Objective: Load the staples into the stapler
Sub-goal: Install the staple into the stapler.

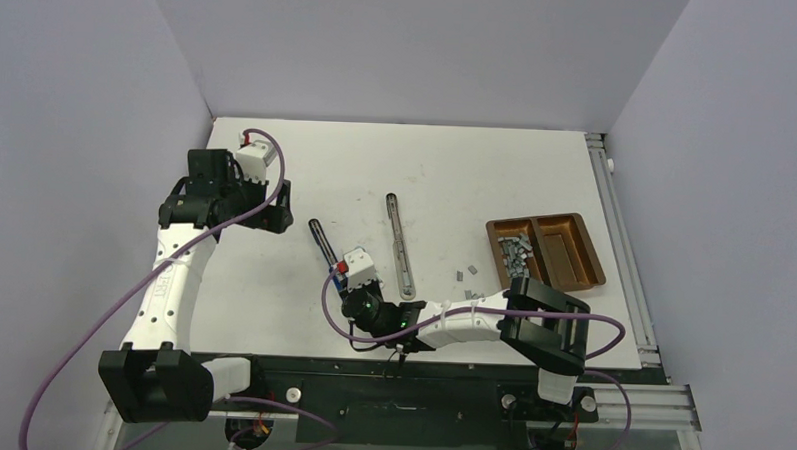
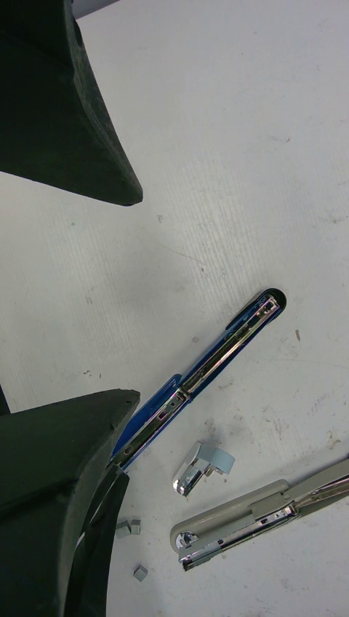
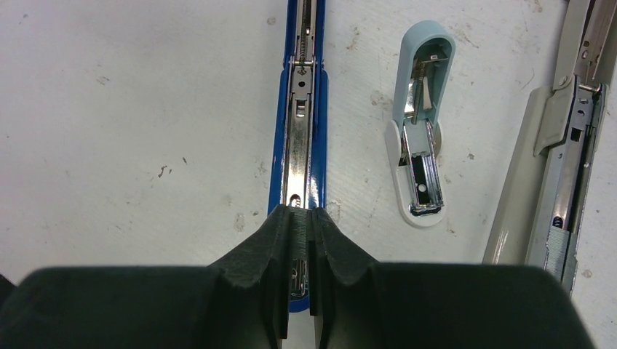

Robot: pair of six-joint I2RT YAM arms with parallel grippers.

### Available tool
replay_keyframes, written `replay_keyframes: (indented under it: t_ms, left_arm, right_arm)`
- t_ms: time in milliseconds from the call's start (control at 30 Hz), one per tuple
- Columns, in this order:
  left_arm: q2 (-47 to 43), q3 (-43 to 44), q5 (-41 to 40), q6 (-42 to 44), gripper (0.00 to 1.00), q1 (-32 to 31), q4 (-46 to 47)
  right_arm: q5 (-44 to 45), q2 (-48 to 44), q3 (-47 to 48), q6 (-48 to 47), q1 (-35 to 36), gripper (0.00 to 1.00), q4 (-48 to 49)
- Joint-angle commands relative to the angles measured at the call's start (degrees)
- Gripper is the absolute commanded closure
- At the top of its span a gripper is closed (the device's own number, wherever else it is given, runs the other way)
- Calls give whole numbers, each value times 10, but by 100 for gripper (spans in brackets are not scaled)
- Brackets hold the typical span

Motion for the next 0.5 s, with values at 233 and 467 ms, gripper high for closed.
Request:
replay_keyframes:
  t_ms: [233,467]
  left_arm:
    - [-16,23,3,3,4,-3,3]
    - [-16,23,2,4,4,-3,4]
  right_arm:
    - [-5,6,8,6,-1,91,12]
    - [-7,9,8,8,-2,91,13]
